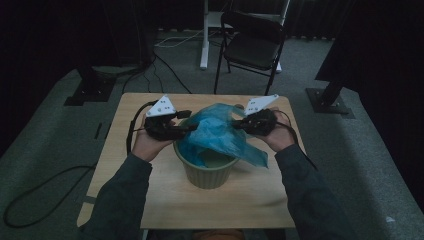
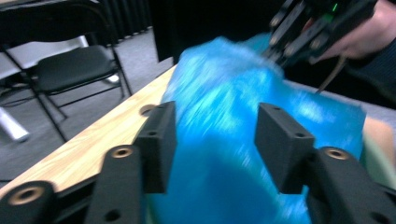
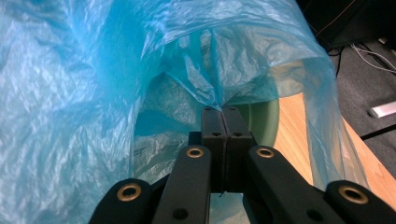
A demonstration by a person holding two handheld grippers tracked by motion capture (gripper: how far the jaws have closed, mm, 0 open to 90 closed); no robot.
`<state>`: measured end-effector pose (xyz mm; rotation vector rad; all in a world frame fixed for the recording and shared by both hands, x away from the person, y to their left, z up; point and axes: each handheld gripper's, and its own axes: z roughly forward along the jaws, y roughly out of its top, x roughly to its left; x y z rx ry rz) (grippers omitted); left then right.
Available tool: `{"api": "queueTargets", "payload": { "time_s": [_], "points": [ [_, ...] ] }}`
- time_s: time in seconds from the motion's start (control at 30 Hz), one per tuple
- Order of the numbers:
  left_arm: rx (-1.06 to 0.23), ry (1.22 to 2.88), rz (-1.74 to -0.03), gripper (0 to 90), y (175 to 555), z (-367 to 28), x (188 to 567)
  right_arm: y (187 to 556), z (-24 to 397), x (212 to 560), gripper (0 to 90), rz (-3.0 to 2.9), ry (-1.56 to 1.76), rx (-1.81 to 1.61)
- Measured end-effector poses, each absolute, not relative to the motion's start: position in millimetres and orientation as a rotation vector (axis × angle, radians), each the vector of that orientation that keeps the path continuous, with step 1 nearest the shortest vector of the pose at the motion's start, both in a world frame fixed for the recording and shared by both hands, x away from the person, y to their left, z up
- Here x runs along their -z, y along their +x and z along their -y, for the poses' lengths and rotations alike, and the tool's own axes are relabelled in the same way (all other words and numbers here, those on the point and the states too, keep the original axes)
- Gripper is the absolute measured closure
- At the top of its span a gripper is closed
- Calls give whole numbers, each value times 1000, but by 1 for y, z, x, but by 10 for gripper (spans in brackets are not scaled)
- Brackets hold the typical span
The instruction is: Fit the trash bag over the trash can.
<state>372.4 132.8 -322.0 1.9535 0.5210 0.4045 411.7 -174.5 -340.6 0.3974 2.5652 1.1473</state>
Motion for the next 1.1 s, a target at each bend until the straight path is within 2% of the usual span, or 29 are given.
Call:
{"api": "queueTargets", "payload": {
  "time_s": [0.13,0.27,0.33,0.37,0.4,0.43,0.77,1.1],
  "points": [
    [-388,1994,-508,407,380,-114,318,409,170,339,900,-2569,378,-1142],
    [-417,2089,-543,430,388,-98,326,406,167,336,900,-2566,356,-1143],
    [-452,2145,-544,604,388,-94,331,404,167,336,900,-2563,347,-1143],
    [-463,2160,-543,752,388,-93,334,403,169,336,900,-2565,342,-1130],
    [-473,2162,-546,752,387,-92,335,403,169,336,900,-2565,342,-1130],
    [-469,2162,-548,821,386,-94,337,402,171,337,900,-2565,342,-1122],
    [-434,2056,-619,826,383,-127,343,398,186,346,900,-2566,381,-1099],
    [-435,2020,-691,844,383,-151,351,396,205,348,900,-2542,420,-1089]
  ]
}}
